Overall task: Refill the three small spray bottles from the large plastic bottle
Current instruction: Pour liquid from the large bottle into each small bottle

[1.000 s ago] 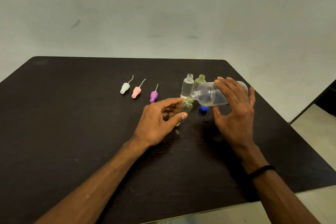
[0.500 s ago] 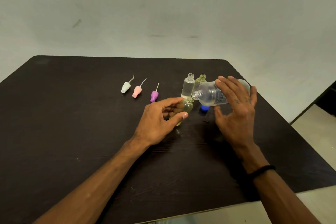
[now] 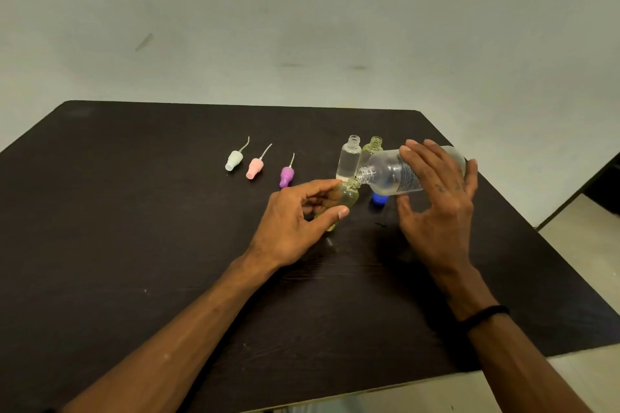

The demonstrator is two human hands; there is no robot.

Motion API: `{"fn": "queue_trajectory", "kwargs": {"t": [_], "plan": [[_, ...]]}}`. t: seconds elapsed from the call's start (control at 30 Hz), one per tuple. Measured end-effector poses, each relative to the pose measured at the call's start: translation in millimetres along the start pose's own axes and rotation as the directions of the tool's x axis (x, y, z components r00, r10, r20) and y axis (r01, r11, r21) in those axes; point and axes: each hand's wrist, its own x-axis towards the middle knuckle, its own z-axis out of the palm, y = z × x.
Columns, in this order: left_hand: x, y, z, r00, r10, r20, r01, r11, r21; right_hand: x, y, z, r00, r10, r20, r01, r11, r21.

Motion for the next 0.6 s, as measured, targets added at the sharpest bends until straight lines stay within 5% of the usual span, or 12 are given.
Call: {"fn": "queue_trajectory", "kwargs": {"t": [0.6], "plan": [[0.3, -0.6, 0.6, 1.000, 0.023, 0.000, -0.023, 1.000, 0.019, 0.4, -4.0, -2.0, 0.999, -0.032, -0.015, 0.031, 0.999, -0.023]]}}
